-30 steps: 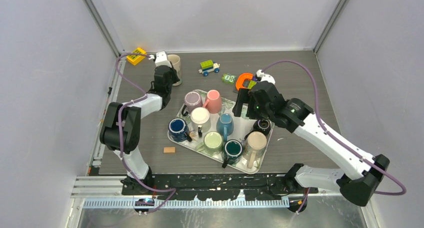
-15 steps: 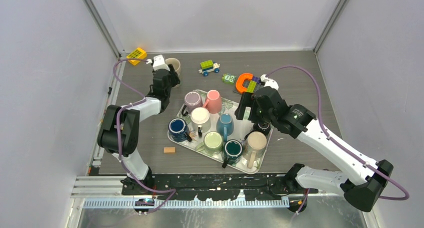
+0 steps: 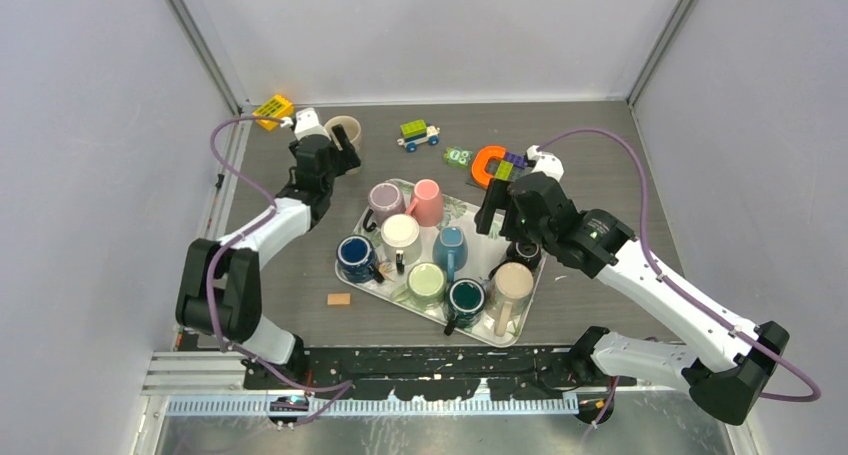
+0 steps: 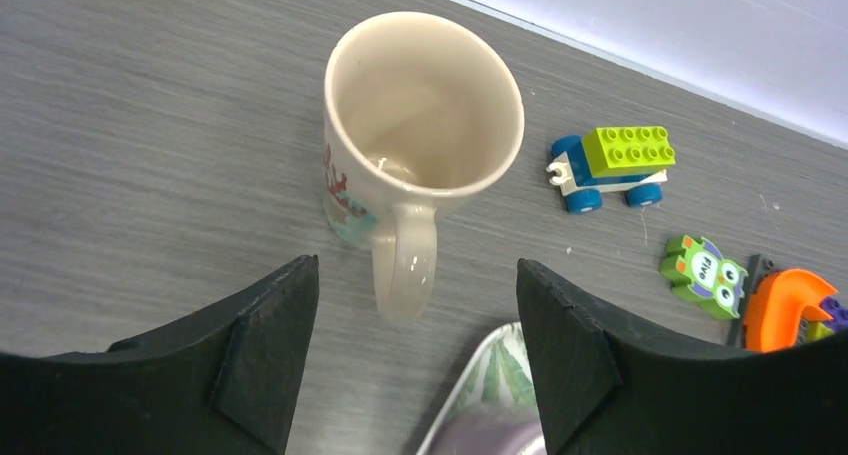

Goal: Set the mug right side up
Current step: Place the cup at the corner of the board.

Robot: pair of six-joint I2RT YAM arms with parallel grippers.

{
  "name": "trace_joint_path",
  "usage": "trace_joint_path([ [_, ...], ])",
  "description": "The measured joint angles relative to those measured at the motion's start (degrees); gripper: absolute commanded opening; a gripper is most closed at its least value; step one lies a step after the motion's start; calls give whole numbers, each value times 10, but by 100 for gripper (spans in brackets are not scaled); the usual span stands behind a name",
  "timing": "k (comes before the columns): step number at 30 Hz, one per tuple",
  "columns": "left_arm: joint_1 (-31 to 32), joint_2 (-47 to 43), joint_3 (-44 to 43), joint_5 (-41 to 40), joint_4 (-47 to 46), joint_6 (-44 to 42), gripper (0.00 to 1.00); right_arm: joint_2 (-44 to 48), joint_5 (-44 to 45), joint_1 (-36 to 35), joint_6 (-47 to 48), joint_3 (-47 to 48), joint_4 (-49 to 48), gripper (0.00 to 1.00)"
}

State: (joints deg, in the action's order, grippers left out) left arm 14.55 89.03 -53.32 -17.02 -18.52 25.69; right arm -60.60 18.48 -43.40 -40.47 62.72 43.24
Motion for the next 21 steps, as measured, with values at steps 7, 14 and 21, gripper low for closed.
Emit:
trace_joint_path([
  [7, 7, -90, -42, 14, 176, 23, 87, 2, 61, 0, -17, -3, 10, 100],
  [14, 82, -165, -68, 58, 327, 22, 100, 22, 106, 1, -63, -27, 53, 100],
  [21, 153, -185, -63, 112, 422, 24, 100, 30, 116, 4, -128, -47, 114, 100],
])
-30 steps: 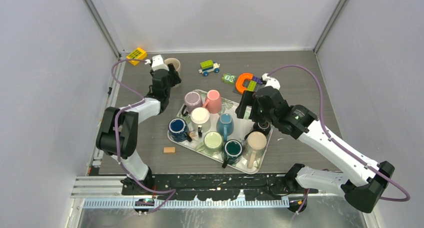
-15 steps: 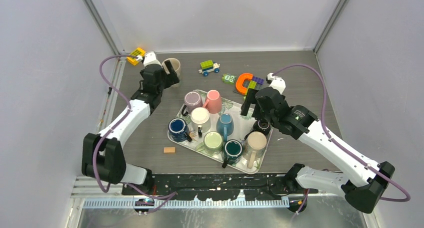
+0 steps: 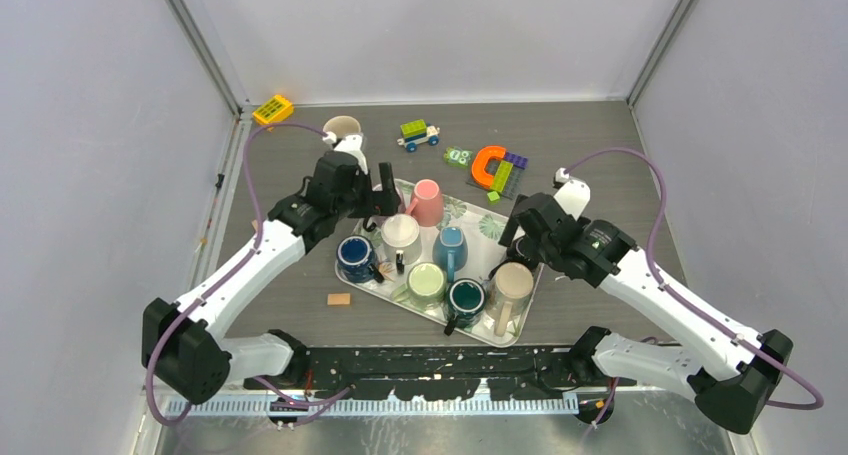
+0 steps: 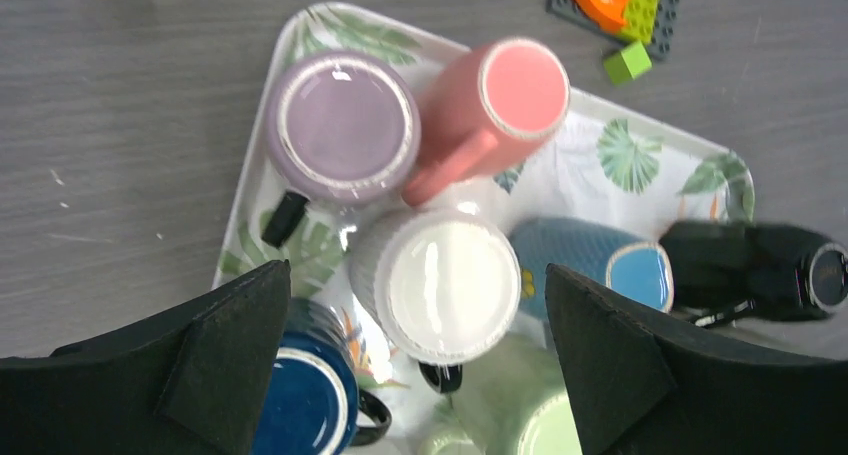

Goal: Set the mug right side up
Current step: Turn over the cup on the tray.

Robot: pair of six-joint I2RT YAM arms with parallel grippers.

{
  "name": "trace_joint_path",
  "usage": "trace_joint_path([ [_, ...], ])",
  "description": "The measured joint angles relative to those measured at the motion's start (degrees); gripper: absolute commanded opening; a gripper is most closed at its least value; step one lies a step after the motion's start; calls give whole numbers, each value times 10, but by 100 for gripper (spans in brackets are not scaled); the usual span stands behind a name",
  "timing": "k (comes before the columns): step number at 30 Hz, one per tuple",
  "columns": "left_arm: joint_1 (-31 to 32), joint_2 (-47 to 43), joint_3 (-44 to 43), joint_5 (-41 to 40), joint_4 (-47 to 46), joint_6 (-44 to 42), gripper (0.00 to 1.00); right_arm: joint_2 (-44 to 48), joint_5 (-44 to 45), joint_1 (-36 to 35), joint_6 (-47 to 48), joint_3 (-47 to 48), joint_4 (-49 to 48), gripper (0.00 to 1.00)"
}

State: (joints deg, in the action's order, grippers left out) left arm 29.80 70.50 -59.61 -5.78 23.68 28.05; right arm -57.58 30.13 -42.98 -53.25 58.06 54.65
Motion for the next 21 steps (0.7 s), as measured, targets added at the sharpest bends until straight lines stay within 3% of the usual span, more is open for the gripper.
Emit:
trace_joint_path([
  [8, 26, -19, 33, 37, 18, 5, 100, -1, -35, 38, -57, -71, 4, 99],
  [14, 28, -34, 37, 45, 25, 3, 100, -42, -90, 94, -59, -101, -51, 86],
  [21, 28, -58, 52, 55, 32, 2, 100, -124, -124, 124, -15, -72, -111, 70],
])
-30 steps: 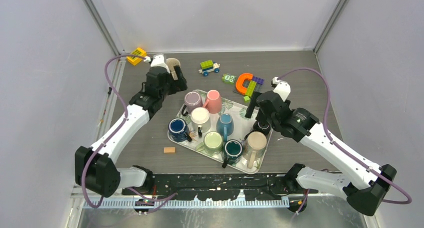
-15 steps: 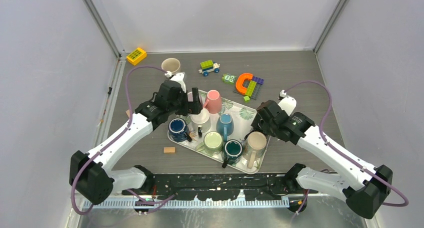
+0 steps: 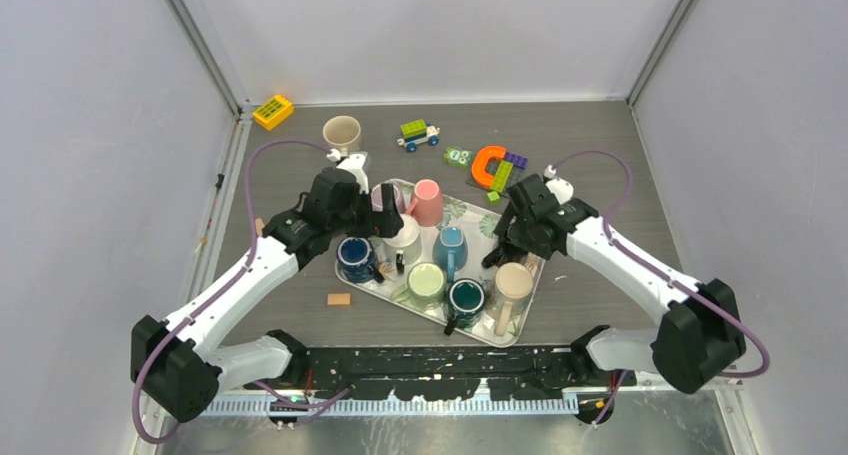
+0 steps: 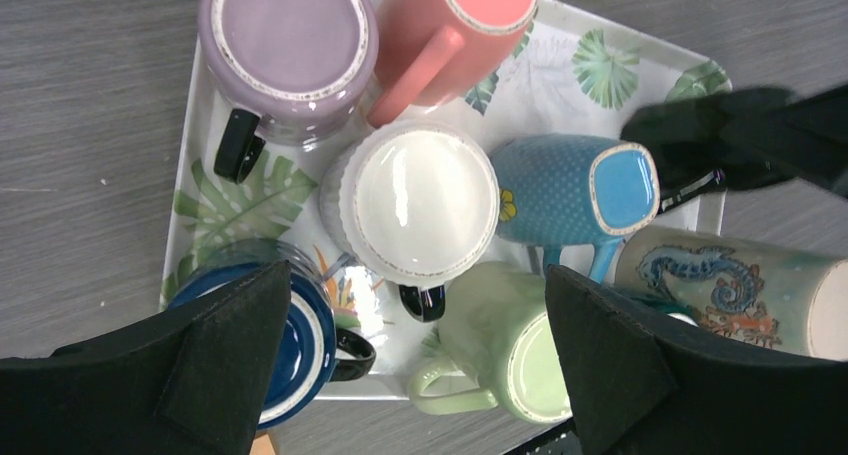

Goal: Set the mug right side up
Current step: Turn over the cup on the tray.

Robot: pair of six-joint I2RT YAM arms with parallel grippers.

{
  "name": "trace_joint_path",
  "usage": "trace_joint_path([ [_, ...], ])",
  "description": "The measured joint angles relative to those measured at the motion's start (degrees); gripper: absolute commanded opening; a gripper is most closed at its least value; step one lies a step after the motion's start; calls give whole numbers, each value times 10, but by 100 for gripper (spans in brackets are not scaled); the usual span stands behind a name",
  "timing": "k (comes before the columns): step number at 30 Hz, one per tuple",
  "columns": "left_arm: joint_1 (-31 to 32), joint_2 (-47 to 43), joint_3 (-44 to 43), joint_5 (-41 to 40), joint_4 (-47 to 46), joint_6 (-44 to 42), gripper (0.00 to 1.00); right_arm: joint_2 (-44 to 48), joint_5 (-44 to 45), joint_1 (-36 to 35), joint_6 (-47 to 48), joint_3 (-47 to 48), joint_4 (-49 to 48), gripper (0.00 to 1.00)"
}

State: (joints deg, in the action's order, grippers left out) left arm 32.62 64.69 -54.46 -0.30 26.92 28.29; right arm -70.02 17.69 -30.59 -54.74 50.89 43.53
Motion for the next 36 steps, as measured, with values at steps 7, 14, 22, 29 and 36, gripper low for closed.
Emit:
trace_joint_path([
  [7, 0, -2, 14, 21, 11, -2, 100, -118, -13, 3, 102, 89, -59, 79],
  [14, 5, -2, 14, 46, 12, -4, 100, -167, 7, 3, 163, 158, -48, 95],
  [22, 7, 3, 8, 59, 31, -5, 100, -149, -6, 2, 133, 132, -28, 97],
  [29, 7, 11, -20, 44, 63, -7, 100, -126, -13, -23, 74, 104, -34, 97],
  [36, 7, 11, -29, 39, 70, -6, 100, -136, -28, -26, 31, 85, -60, 82],
])
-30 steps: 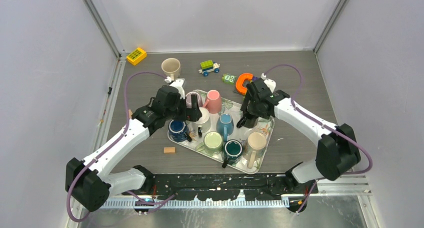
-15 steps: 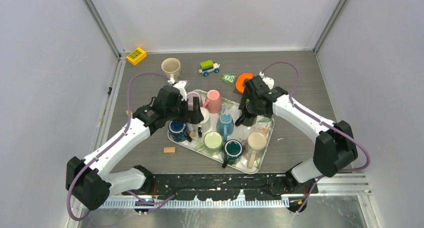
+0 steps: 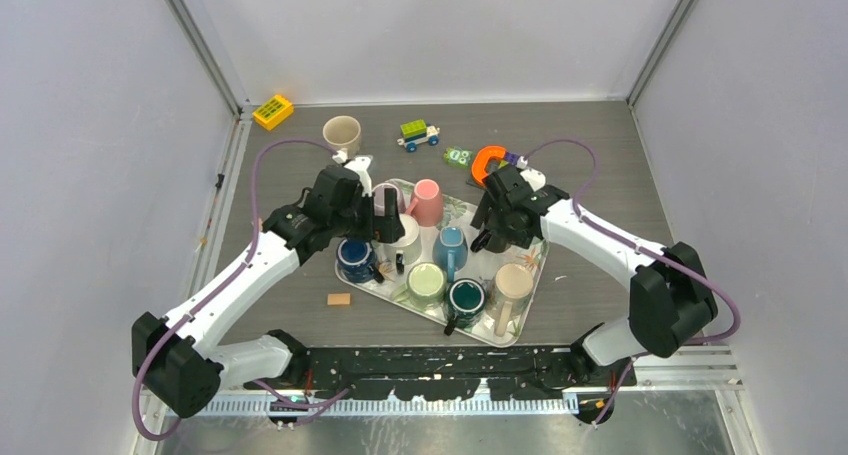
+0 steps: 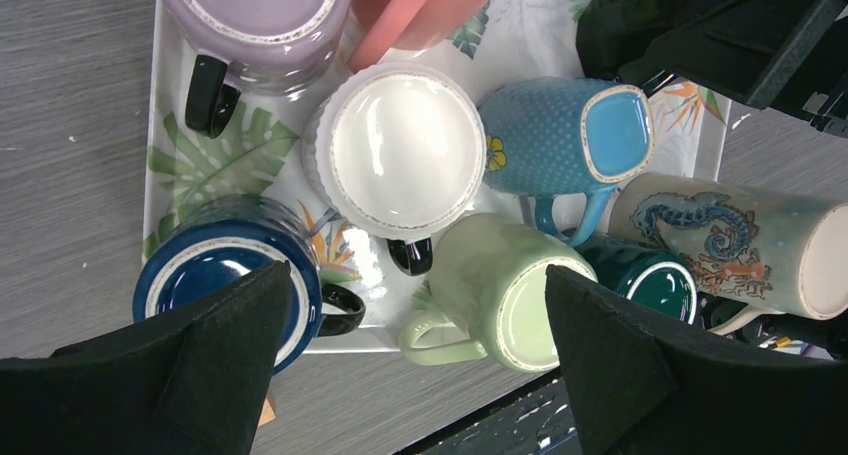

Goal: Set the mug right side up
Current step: Turn over the cup on the tray.

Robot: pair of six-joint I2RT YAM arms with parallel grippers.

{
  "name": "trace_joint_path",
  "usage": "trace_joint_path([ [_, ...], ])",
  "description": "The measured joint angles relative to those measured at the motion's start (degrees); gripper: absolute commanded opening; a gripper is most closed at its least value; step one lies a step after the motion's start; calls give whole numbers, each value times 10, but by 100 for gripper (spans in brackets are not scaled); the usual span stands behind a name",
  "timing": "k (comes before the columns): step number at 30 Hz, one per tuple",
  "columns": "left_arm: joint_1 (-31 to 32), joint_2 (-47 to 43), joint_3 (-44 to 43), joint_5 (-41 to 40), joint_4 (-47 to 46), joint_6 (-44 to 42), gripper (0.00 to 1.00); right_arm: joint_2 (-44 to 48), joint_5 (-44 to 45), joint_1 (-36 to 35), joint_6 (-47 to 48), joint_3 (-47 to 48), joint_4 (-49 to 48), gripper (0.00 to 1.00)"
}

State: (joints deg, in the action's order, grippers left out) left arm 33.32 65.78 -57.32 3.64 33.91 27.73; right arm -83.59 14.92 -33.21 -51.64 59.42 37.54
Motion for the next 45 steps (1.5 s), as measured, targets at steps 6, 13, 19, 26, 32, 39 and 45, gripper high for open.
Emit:
trace_joint_path([
  [6, 0, 0, 0, -13, 8, 5, 100, 0, 3, 0, -18, -22, -8, 54],
  [13, -1, 0, 0, -14, 8, 4, 100, 17, 11, -4, -7, -35, -11, 38],
  [19, -1, 0, 0, -9, 8, 3, 100, 26, 16, -5, 12, -39, 5, 30],
  [26, -1, 0, 0, -9, 7, 1, 100, 3, 5, -5, 36, -20, 13, 28],
  [32, -1, -5, 0, -10, 7, -2, 100, -32, -19, -9, 84, 9, 0, 20],
  [39, -2, -9, 0, -8, 7, -7, 100, -42, -22, -11, 124, 20, -5, 35],
  [45, -3, -9, 2, -3, 7, -8, 100, -42, 6, -8, 136, 16, 0, 59],
])
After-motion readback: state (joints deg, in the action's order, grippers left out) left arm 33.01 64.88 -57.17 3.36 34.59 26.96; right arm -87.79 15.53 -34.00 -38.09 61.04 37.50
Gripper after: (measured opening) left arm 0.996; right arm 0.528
